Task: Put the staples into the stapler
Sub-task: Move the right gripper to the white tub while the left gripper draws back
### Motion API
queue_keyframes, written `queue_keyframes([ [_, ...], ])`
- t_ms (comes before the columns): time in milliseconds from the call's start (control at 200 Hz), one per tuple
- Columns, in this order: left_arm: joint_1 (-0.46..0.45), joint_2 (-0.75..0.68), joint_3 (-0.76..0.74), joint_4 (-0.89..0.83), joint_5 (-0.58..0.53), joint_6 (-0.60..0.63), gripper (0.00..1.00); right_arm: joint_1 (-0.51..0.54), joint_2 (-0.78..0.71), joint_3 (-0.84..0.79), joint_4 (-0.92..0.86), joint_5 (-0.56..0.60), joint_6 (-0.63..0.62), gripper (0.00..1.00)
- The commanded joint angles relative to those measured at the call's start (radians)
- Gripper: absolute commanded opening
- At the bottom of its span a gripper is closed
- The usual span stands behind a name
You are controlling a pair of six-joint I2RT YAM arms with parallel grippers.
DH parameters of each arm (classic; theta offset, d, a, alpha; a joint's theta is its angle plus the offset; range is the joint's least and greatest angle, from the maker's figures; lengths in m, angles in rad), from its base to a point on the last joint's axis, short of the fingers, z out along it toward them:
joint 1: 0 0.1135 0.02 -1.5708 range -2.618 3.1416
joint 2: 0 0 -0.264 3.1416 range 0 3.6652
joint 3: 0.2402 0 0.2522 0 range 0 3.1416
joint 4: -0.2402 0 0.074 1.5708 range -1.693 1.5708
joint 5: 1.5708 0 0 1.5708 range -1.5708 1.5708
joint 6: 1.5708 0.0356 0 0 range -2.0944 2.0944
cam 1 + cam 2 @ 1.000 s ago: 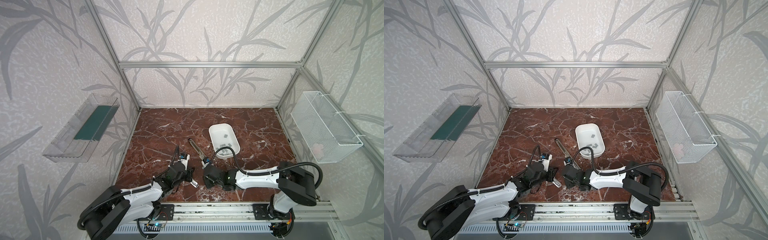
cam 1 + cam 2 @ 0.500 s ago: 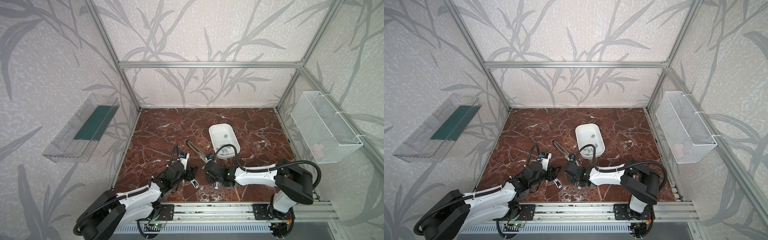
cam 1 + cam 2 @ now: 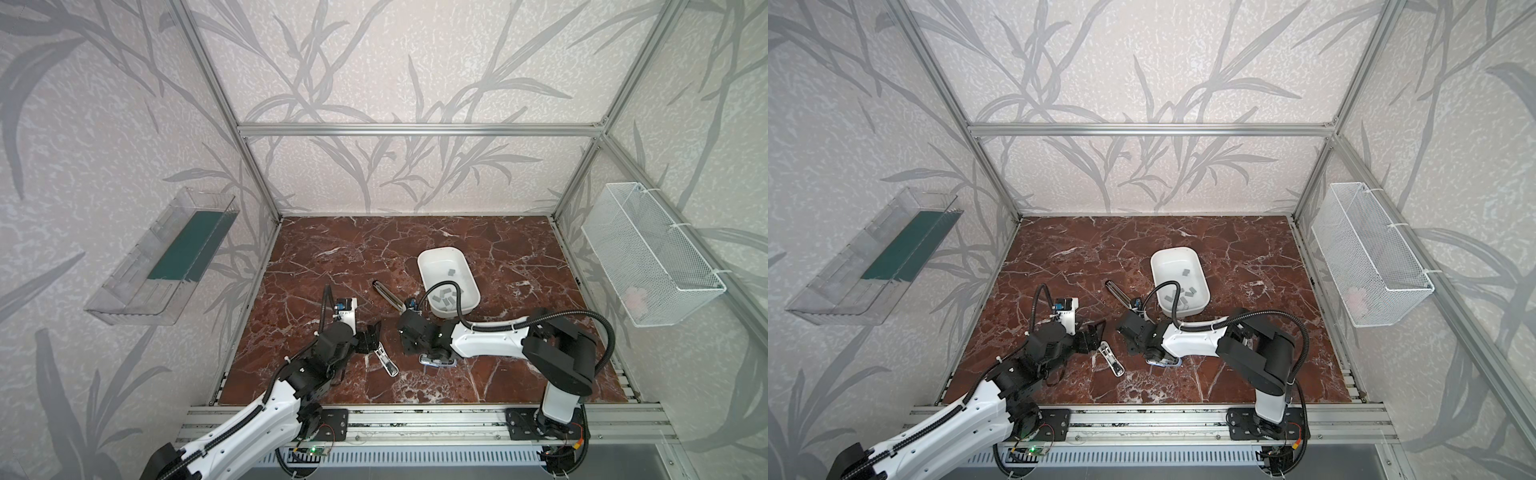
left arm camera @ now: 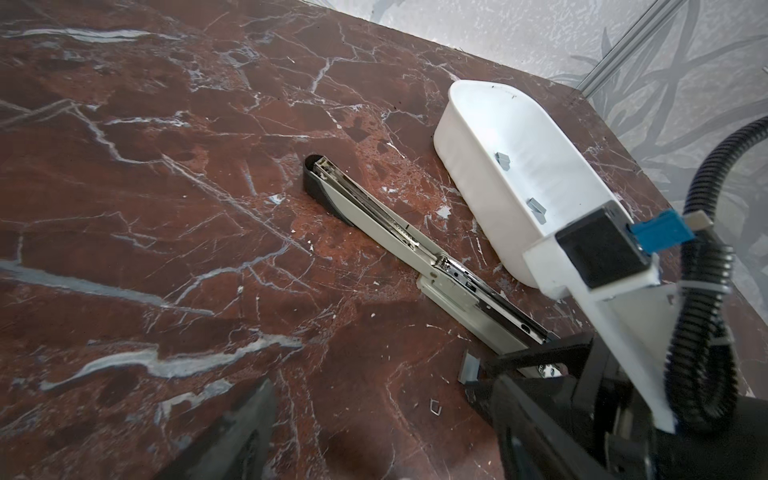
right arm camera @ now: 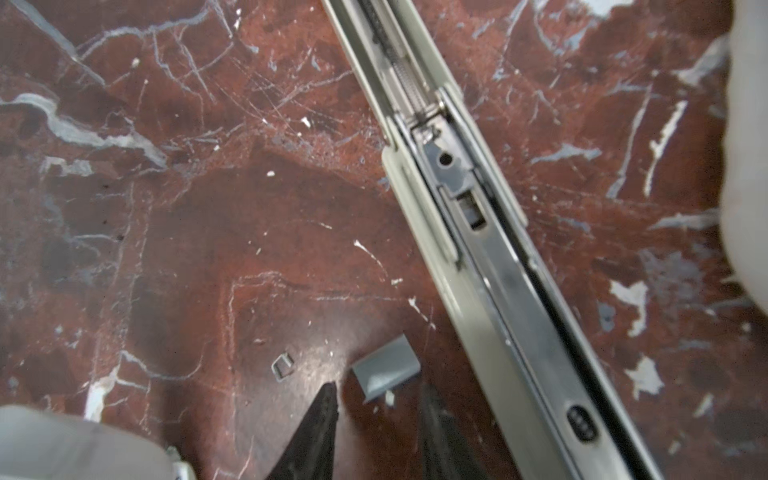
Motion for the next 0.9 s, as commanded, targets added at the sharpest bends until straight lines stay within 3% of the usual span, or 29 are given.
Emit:
queue_keyframes([
  [0,0.007,-0.029,0.020,-0.076,-0.015,-0.019,0.84,-0.013,0.022,0.024,-0.056,0.035,0.027,0.31],
  [380,0.010,0.015,0.025,-0.042,0.003,-0.014,0.84,-0.027,0.048,0.045,-0.063,0.020,0.017,0.19],
  [590,0.009,0.008,0.020,-0.043,0.008,-0.020,0.84,-0.026,0.086,0.082,-0.102,0.009,0.000,0.07],
  [895,0.011,-0.004,0.039,-0.085,0.007,-0.046,0.84,-0.024,0.089,0.094,-0.108,-0.002,-0.007,0.00],
])
